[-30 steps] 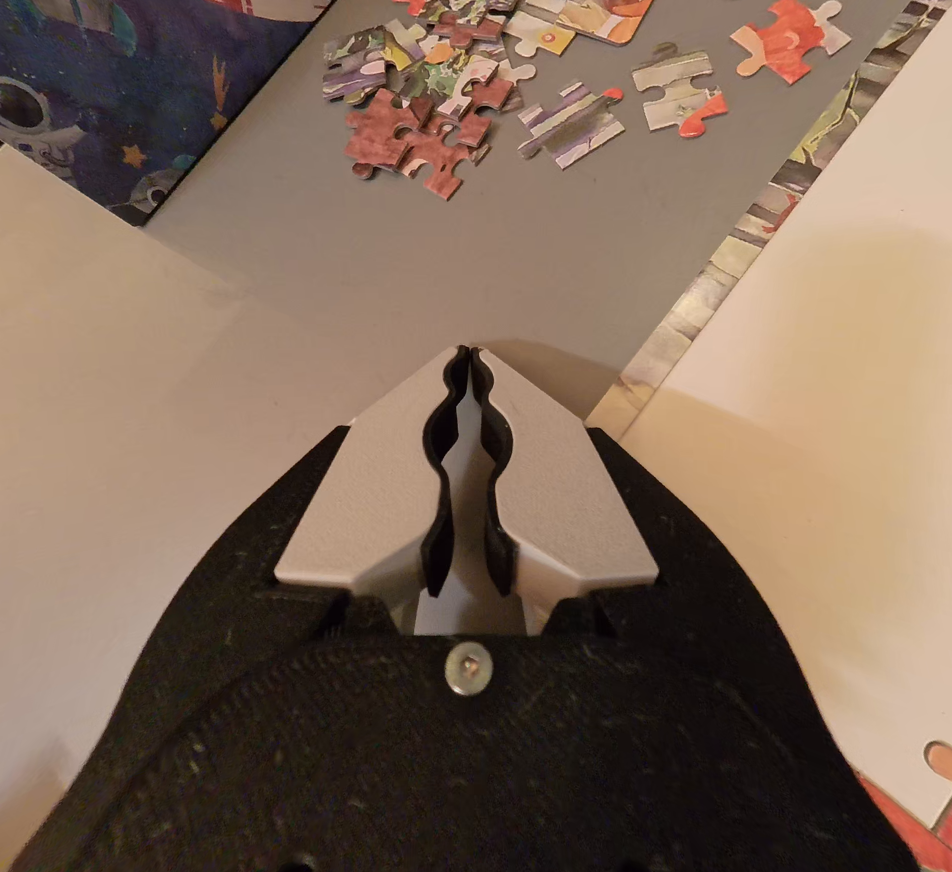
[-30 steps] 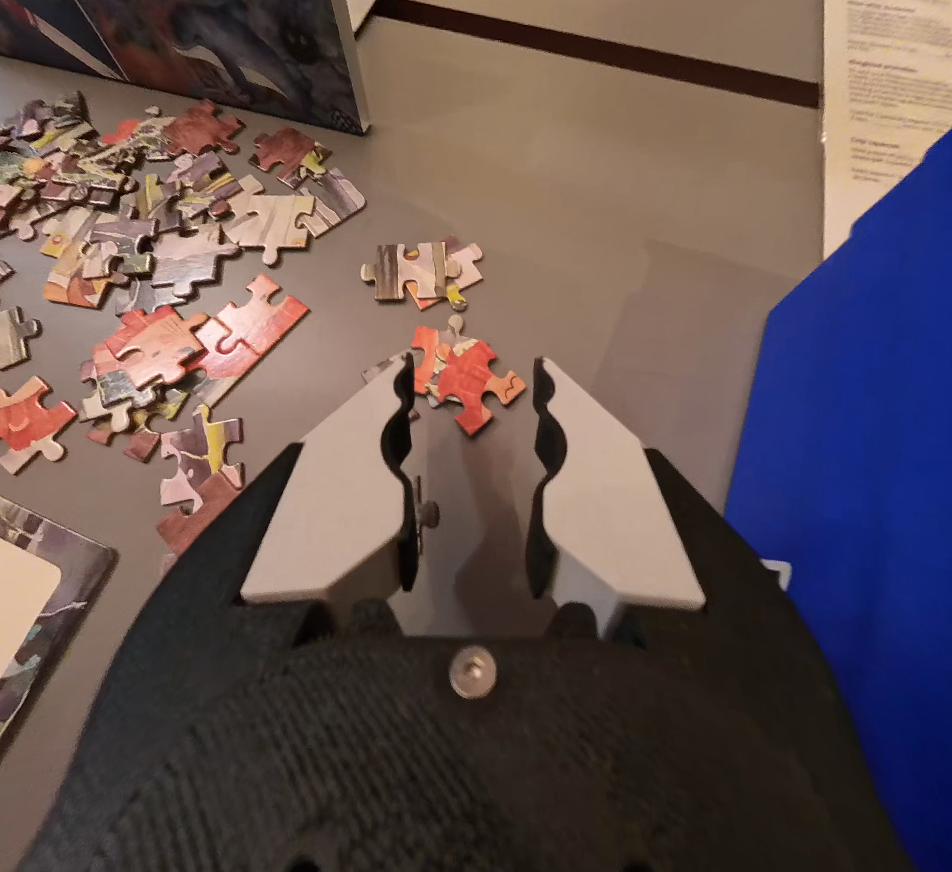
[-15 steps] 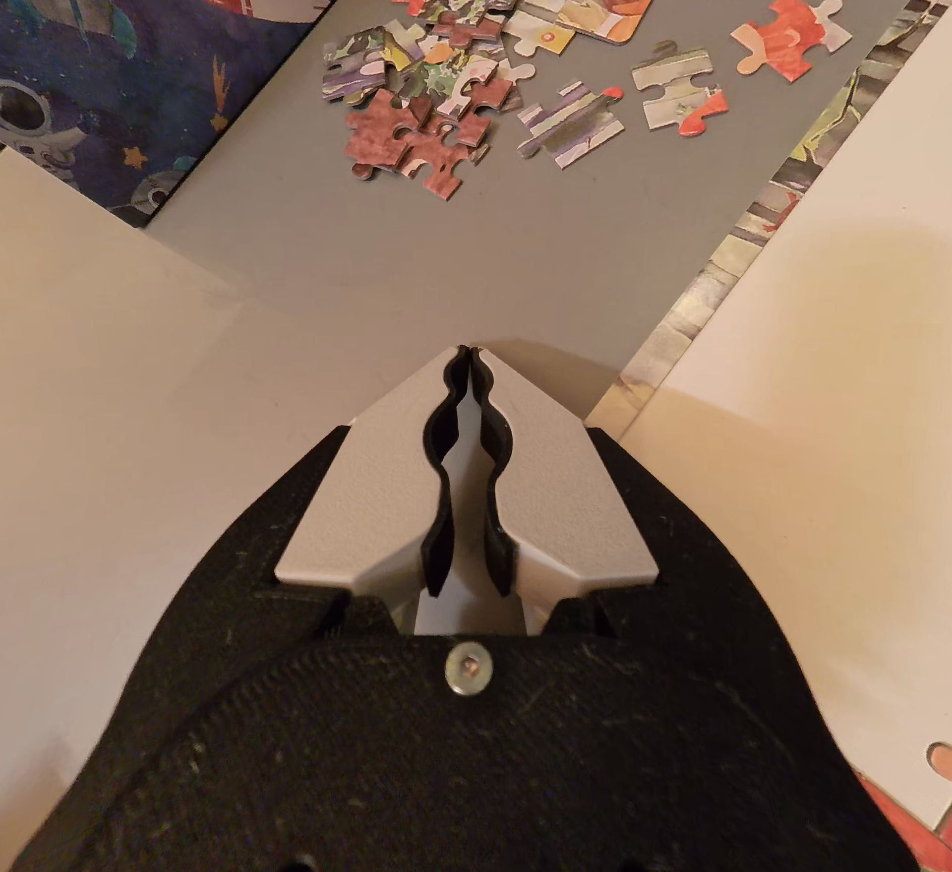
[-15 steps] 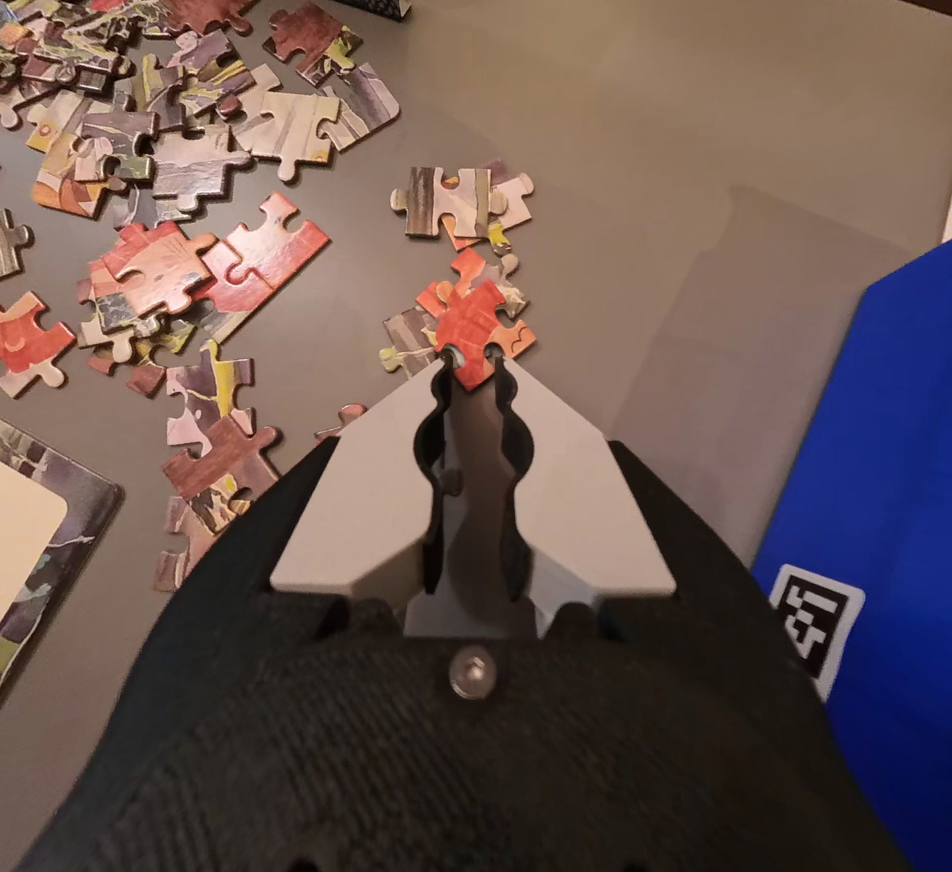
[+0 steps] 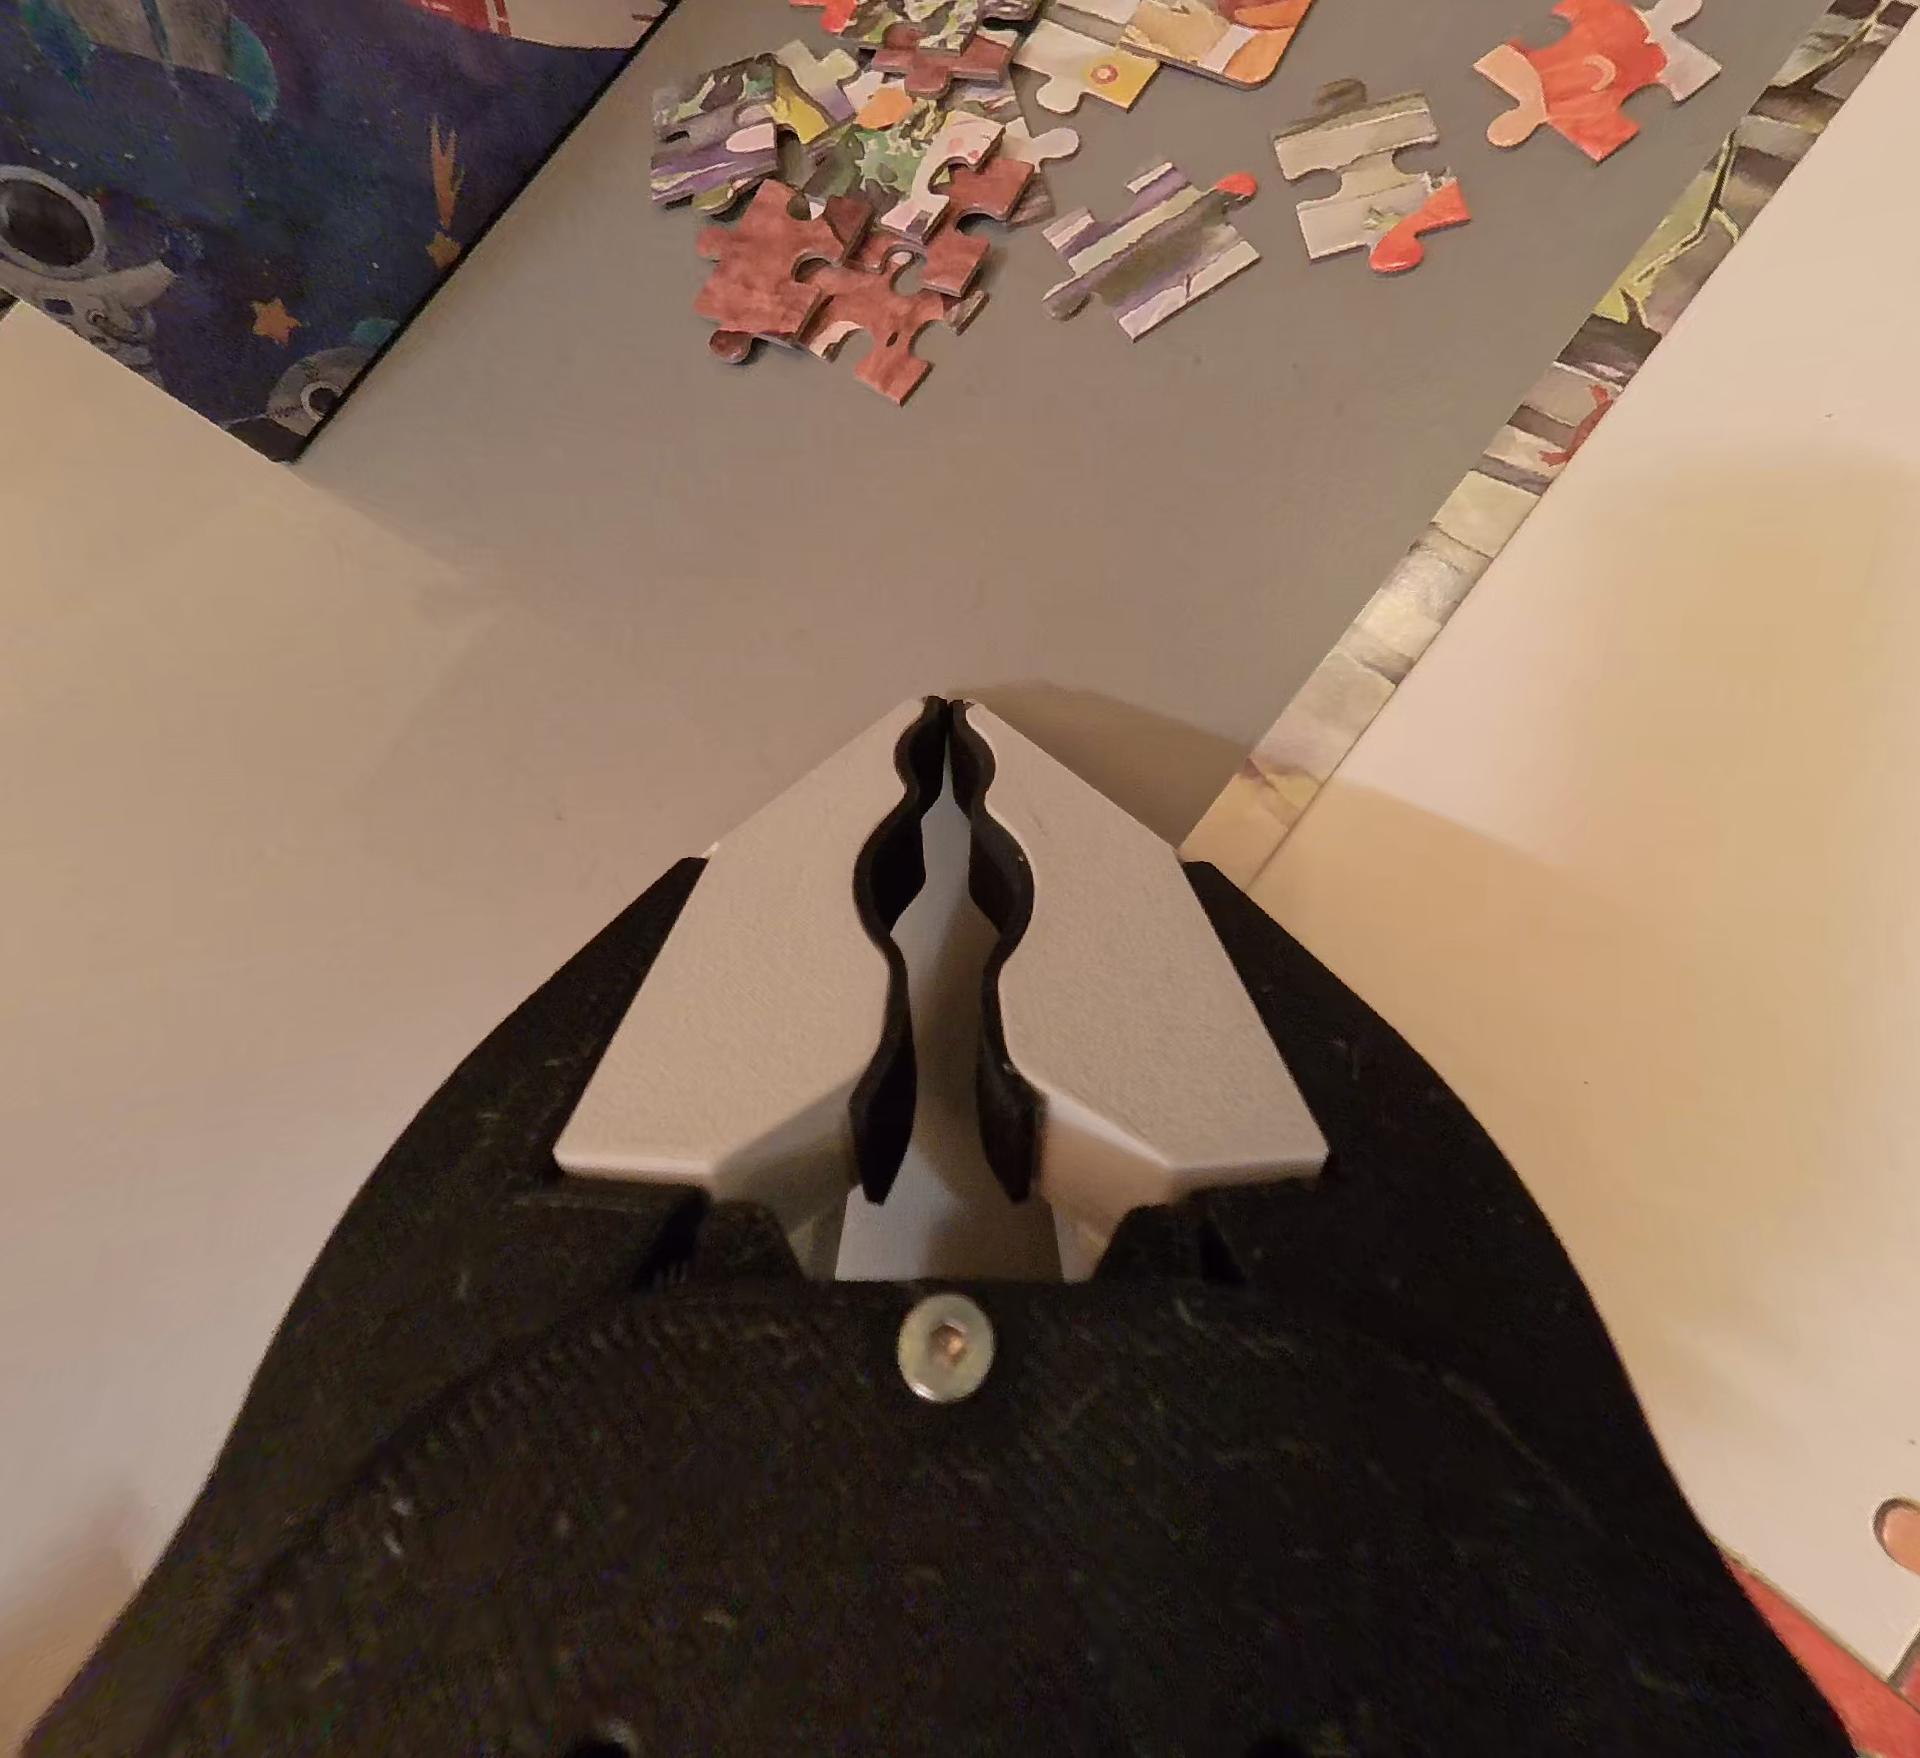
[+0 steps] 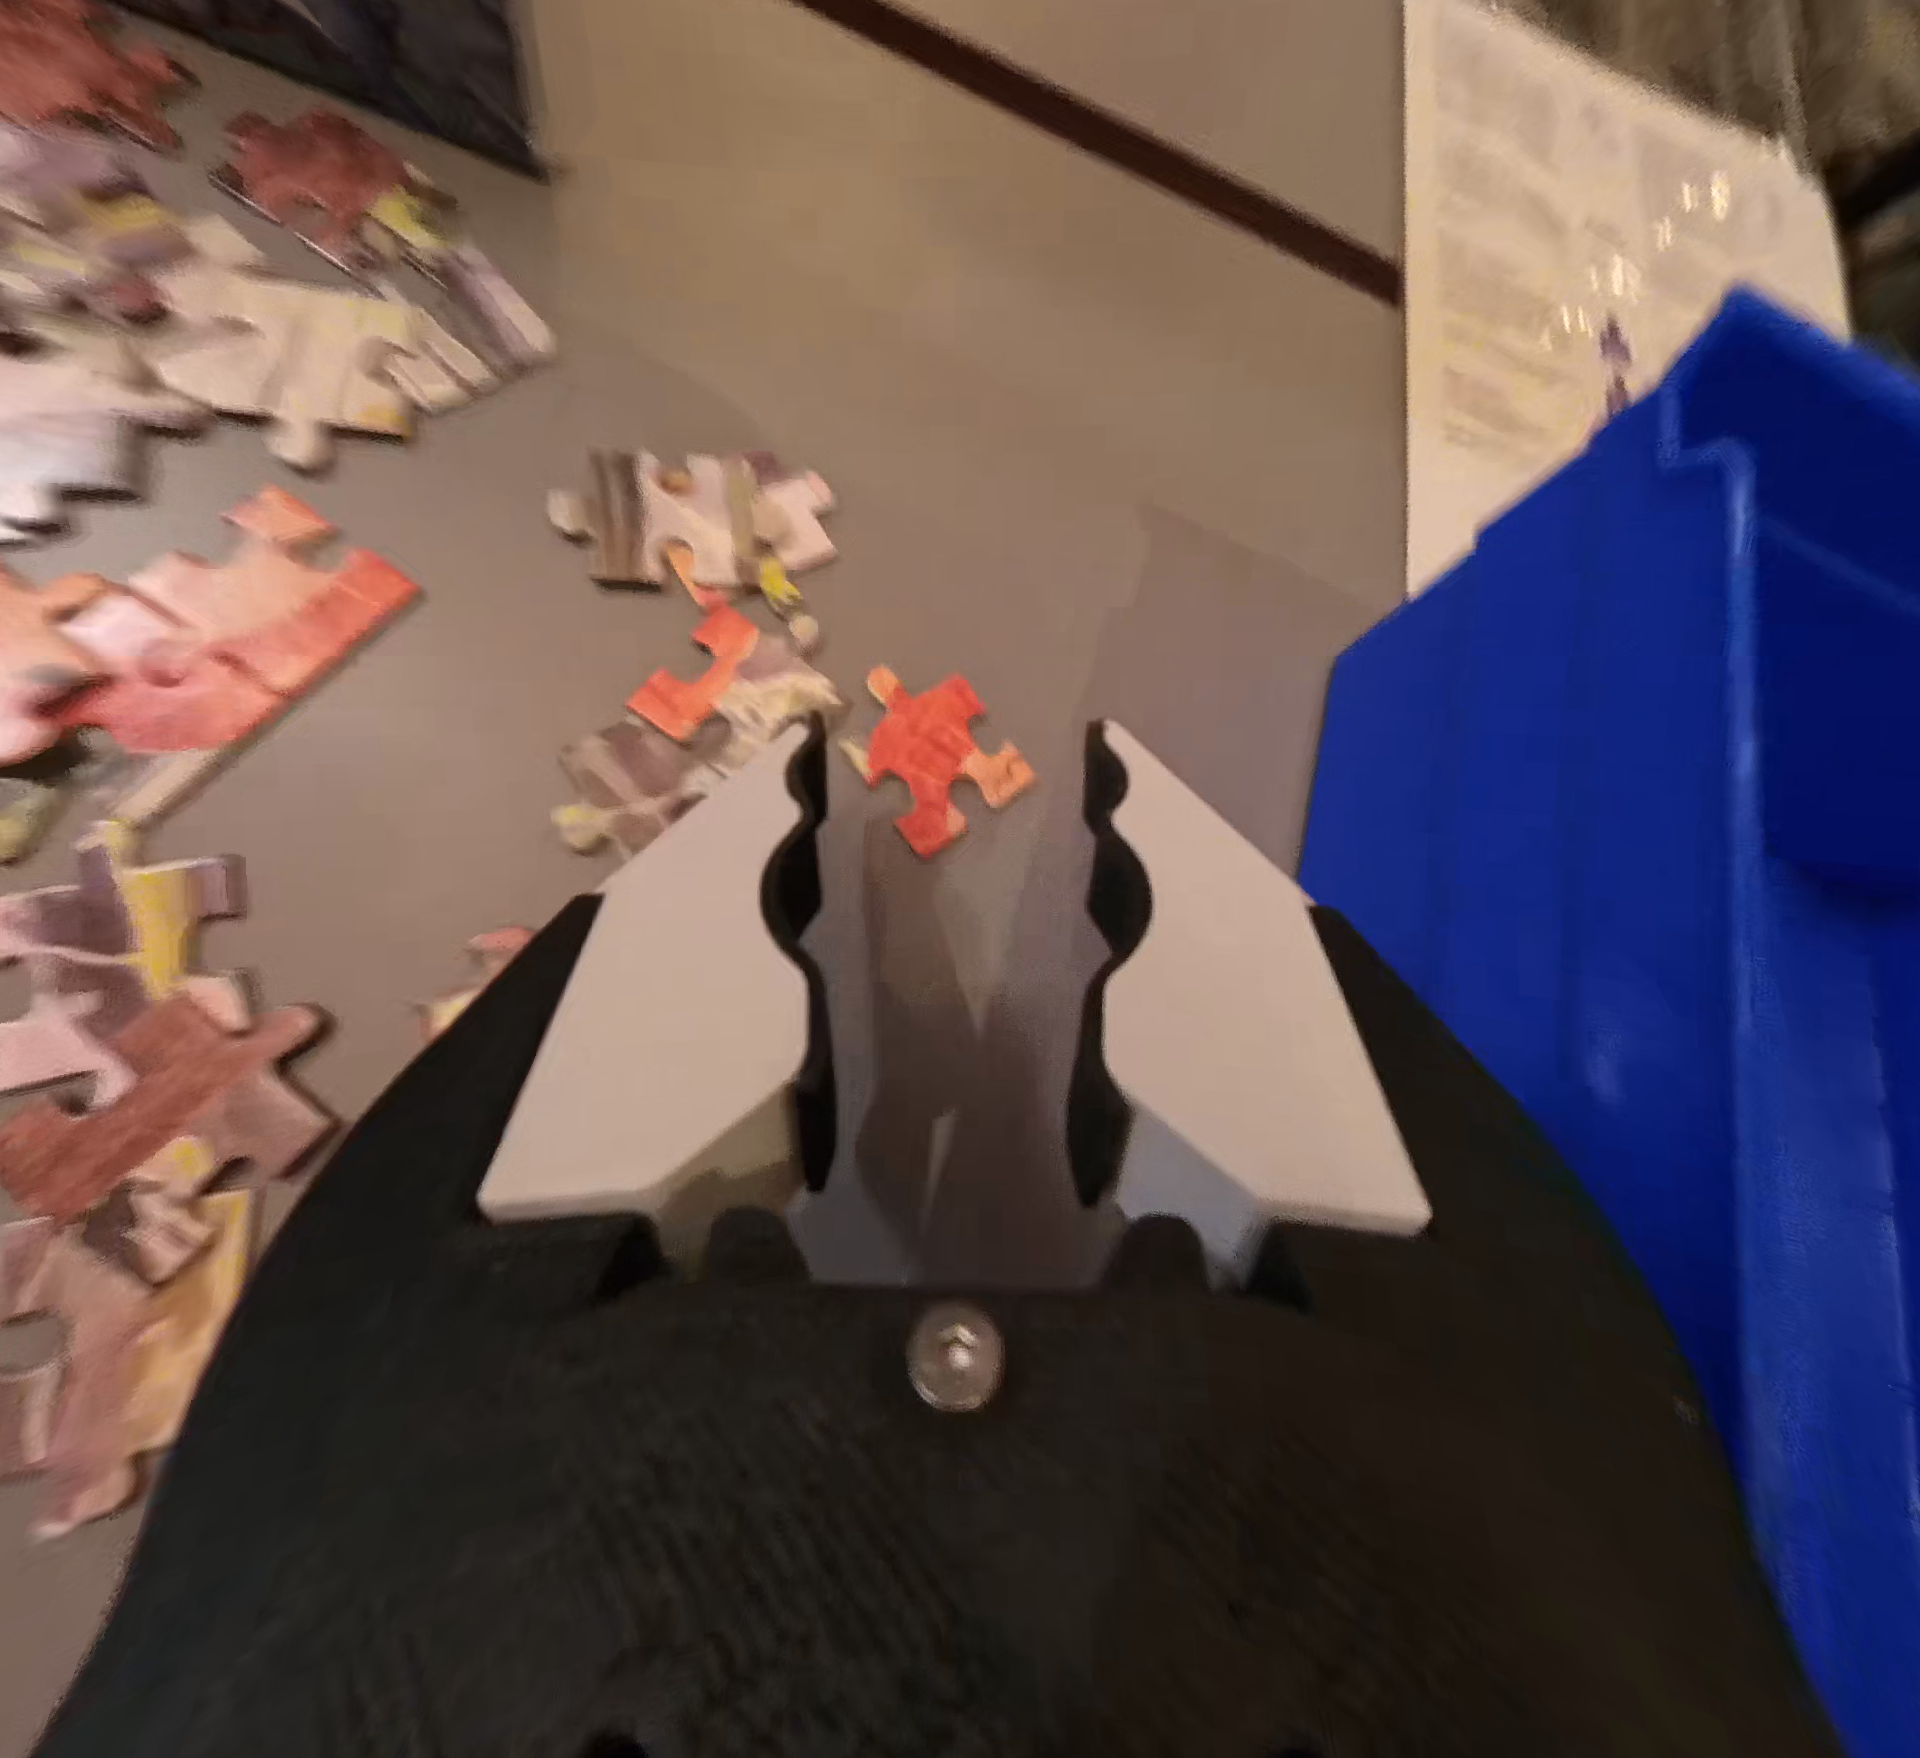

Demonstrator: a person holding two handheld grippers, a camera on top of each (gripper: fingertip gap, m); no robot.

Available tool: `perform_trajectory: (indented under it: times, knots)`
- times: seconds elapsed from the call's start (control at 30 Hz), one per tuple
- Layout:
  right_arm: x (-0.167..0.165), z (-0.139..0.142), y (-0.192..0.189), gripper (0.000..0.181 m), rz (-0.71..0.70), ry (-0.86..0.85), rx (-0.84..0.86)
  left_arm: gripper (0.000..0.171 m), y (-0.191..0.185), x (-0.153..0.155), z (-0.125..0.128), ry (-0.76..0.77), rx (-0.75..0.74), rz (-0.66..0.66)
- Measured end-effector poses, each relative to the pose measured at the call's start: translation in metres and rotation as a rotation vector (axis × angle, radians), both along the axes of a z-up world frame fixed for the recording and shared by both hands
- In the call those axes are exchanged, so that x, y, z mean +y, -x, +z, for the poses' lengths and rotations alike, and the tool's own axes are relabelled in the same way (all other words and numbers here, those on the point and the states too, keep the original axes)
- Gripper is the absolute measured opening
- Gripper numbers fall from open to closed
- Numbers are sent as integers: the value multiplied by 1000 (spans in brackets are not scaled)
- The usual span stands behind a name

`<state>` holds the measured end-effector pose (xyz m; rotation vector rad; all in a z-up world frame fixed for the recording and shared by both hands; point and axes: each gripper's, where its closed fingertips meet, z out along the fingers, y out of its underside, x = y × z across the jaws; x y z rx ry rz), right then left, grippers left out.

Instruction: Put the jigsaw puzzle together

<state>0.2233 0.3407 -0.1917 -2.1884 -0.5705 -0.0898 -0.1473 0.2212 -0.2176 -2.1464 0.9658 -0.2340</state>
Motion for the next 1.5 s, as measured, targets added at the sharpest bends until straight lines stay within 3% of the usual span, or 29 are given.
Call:
perform_trajectory:
  times: [0.17, 0.3, 0.37, 0.47, 0.63, 0.77, 0.9, 1.07, 1.3, 1.5]
  knots:
    - [-14, 26, 65, 53, 270, -89, 190, 0, 0, 0, 0, 0, 0, 0]
    - [-25, 13, 103, 49, 367, 19, 315, 0, 0, 0, 0, 4, -3, 0]
    - [-23, 4, 112, 46, 367, 49, 285, 1, 0, 0, 0, 9, -6, 1]
    - [-10, -8, 110, 46, 311, 41, 133, 1, 0, 0, 0, 16, -12, 4]
    - [-9, -16, 118, 49, 315, 50, 37, 2, 1, 1, -1, 21, -15, 7]
    - [-2, -16, 83, 35, 214, 40, -104, 2, 1, 1, -1, 20, -14, 6]
    - [-9, -13, 81, 43, 234, 74, 29, 2, 1, 1, -1, 20, -14, 6]
    - [-27, -4, 112, 47, 354, 113, 226, 1, 1, 0, -1, 17, -10, 5]
    - [-32, -18, 131, 53, 405, 139, 140, 1, 1, 0, -1, 18, -12, 5]
    - [-25, -19, 111, 52, 327, 139, 115, 1, 1, 0, -1, 20, -13, 5]
